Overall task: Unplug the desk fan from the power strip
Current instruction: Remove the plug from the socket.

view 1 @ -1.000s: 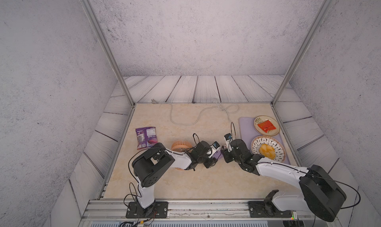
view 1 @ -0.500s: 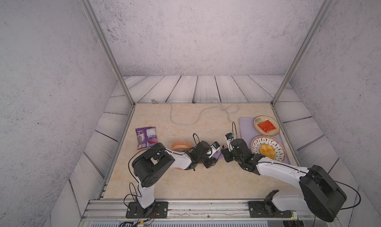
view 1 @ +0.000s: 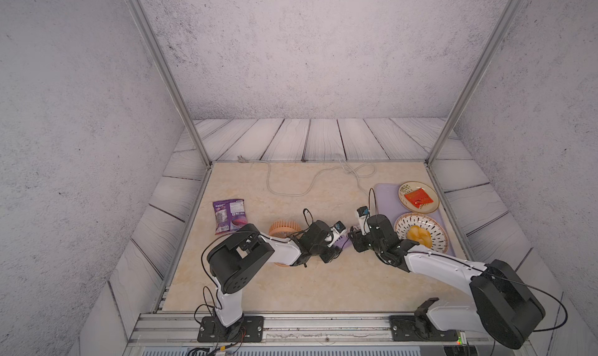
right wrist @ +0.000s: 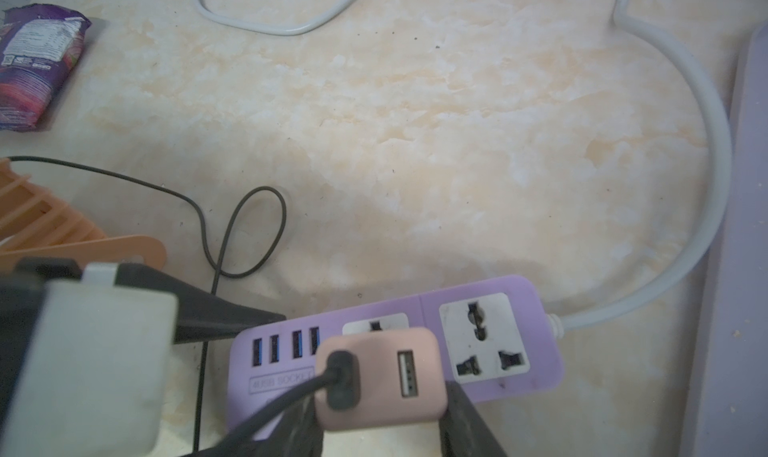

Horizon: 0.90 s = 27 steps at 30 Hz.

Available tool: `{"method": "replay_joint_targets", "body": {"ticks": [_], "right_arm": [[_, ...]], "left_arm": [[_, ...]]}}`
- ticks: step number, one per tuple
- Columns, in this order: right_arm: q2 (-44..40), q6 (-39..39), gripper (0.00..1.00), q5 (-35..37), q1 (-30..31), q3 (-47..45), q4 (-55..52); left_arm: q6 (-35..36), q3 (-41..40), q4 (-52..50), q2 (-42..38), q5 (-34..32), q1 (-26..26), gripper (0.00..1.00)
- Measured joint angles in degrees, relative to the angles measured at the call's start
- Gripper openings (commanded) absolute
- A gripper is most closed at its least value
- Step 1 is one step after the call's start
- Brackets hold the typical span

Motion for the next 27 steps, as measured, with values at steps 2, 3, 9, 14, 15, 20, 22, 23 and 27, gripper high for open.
{"method": "replay_joint_targets", "body": {"ticks": [2,3,9,14,15,20,22,23,27], "right_arm": [[0.0,-0.4,0.13,0.2,0.3,0.4,-0.7],[0.0,-0.7,0.13,0.5,0.5,0.4,-0.9],[0.4,-1.1,0.13,1.2,1.3,0.5,-0.7],[0.4,-1.1,0.13,1.5,1.5,0.5,-0.7],[0.4,-1.0,0.13,1.5,1.5,0.5,-0.7],[0.4,-1.0,0.13,1.7,1.6,0.5,-0.7],[0.4,-1.0,0.13,2.0,1.6,0.5,-0.7],[0.4,-1.0,0.13,2.2,1.6,0.6,-0.9],[0.4,-1.0,0.13,2.7,1.6,0.7,-0.9]], "left_arm": [[0.0,0.0,-0.1,0.0,0.0,0.0,0.00],[0.0,0.1,-0.2,0.0,0.0,0.0,0.00],[0.0,0.1,-0.8,0.1,0.0,0.0,0.00],[0.0,0.1,-0.8,0.1,0.0,0.0,0.00],[0.0,0.1,-0.8,0.1,0.0,0.0,0.00],[0.0,0.2,-1.1,0.1,-0.2,0.0,0.00],[0.3,0.9,-2.1,0.1,-0.3,0.0,0.00],[0.8,1.4,-3.0,0.1,-0.5,0.0,0.00],[1.8,2.5,-4.5,0.1,-0.9,0.0,0.00]]}}
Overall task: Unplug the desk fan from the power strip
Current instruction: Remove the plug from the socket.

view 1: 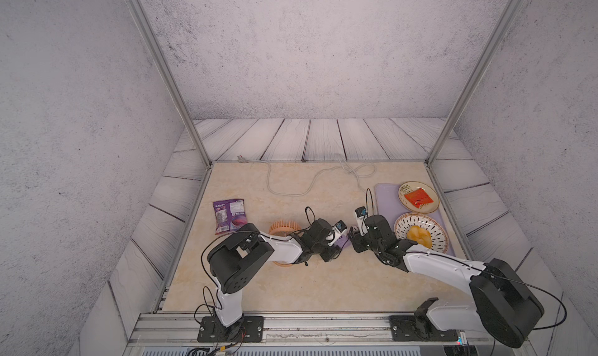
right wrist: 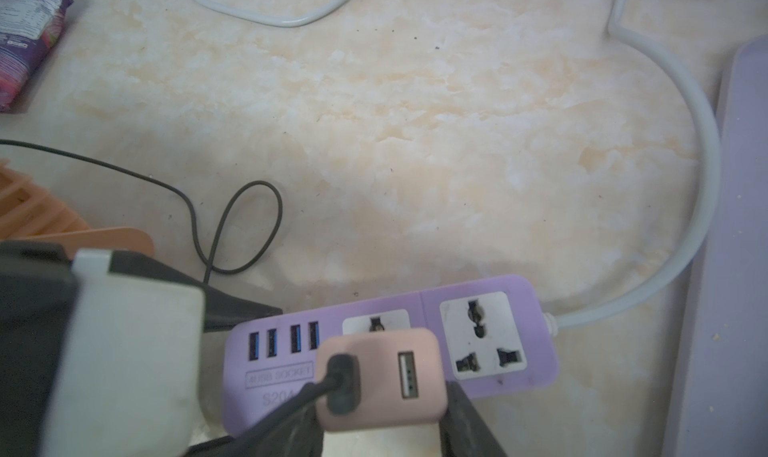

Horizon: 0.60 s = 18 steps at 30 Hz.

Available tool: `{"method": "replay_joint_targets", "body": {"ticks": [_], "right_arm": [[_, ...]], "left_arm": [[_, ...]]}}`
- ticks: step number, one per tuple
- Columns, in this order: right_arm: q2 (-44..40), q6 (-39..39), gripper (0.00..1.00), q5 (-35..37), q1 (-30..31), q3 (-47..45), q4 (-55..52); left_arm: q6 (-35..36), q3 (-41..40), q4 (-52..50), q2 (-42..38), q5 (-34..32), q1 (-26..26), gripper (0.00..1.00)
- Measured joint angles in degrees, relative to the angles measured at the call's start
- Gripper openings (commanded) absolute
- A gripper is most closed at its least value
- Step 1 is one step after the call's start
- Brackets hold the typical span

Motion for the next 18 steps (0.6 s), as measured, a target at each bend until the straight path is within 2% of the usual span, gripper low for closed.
{"method": "replay_joint_targets", "body": {"ticks": [18], "right_arm": [[2.3,-1.7,0.13,0.8,0.0,1.3,0.6]], "left_arm": [[0.8,1.0,0.5,1.7,0.2,0.9,0.00]]}}
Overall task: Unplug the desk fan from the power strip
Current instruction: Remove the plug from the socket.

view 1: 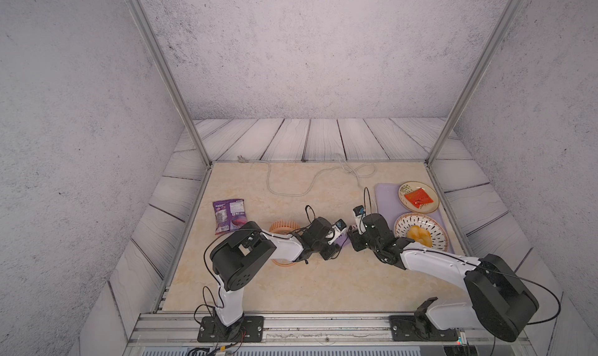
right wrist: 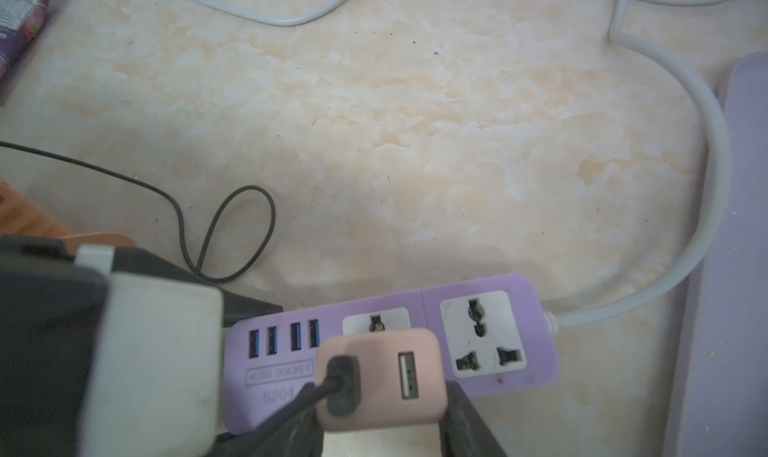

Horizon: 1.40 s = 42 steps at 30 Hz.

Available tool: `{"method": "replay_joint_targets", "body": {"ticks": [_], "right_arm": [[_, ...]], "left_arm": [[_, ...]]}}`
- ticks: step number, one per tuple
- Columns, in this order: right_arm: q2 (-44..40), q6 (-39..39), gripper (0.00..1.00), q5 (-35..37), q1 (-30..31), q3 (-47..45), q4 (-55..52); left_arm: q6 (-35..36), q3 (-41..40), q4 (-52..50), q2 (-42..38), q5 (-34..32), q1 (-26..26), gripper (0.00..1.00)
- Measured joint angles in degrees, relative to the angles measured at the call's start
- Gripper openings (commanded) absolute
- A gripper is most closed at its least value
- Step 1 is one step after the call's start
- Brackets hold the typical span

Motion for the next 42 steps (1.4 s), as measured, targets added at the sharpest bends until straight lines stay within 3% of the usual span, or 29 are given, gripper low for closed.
{"method": "replay_joint_targets", "body": {"ticks": [15,28,42], "right_arm": [[-0.1,0.2,0.12,0.0,-0.2,0.3,-0.7],[-1.0,2.4,0.12,-5.1,-4.1,-0.2,-0.8],[-1.0,-1.7,0.11,0.8,0.4,0.5,-2.6]], "left_arm": [[-0.1,0.0,0.3,0.1,0.2,0.0,0.00],[-0.1,0.2,1.4,0.2,0.8,0.0,0.00],[-0.3,0.2,0.5,0.3,1.0,0.0,0.00]]}}
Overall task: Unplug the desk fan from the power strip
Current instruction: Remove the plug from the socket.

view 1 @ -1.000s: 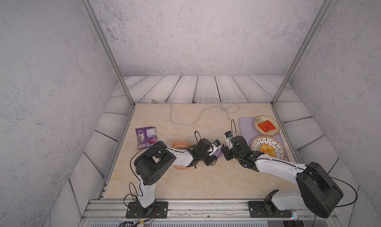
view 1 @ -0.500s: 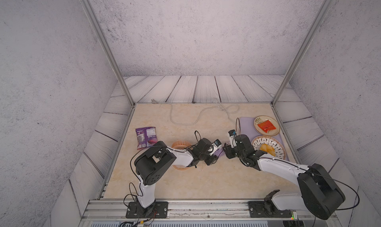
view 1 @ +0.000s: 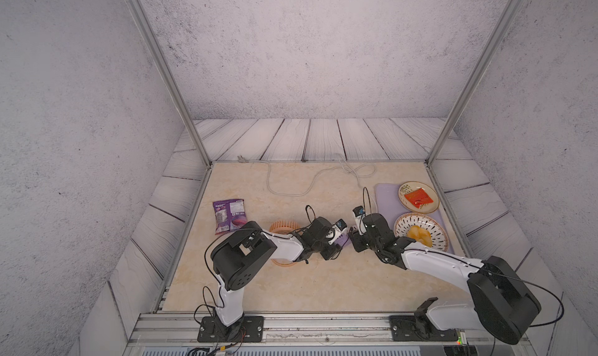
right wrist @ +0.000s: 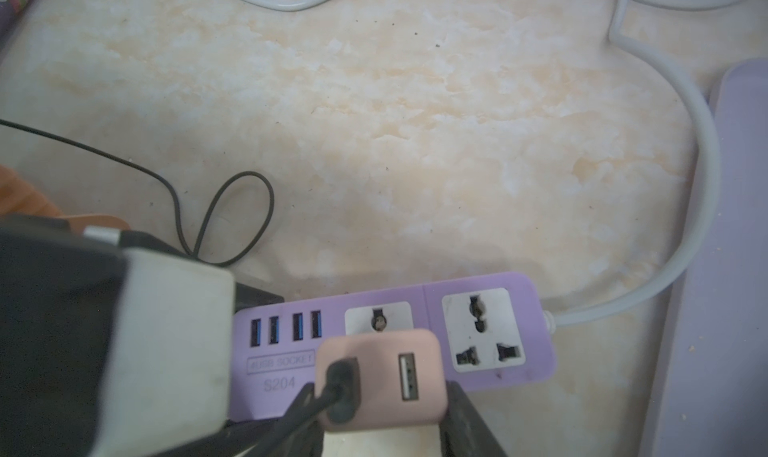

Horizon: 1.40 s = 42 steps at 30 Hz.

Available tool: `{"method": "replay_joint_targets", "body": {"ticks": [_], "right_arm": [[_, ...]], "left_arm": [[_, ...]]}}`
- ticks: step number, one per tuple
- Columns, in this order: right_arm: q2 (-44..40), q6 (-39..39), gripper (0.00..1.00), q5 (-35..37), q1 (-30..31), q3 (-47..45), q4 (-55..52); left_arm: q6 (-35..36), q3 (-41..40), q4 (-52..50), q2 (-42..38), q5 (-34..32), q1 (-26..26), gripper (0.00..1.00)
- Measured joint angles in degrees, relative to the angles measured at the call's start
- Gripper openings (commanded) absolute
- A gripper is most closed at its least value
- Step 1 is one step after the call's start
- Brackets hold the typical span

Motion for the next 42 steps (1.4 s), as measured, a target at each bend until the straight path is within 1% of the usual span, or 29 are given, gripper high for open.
{"method": "replay_joint_targets", "body": {"ticks": [11,21,29,38,42], "right_arm": [[0.0,-0.1,0.11,0.5,0.3,0.7,-1.2],[0.0,2.6,0.11,0.5,0.1,1.0,-1.8],[0.0,5.4,0.11,-2.3,-1.8,0.9,-1.6],[0.0,5.4,0.11,-2.6,-2.0,1.0,-1.8],[0.8,5.4,0.11,-2.6,-2.0,2.8,-4.3]], "left_arm": [[-0.2,0.0,0.1,0.0,0.0,0.0,0.00],[-0.1,0.0,0.1,0.0,0.1,0.0,0.00],[-0.1,0.0,0.2,0.0,0.2,0.0,0.00],[-0.1,0.0,0.2,0.0,0.2,0.0,0.00],[-0.2,0.0,0.2,0.0,0.2,0.0,0.00]]}}
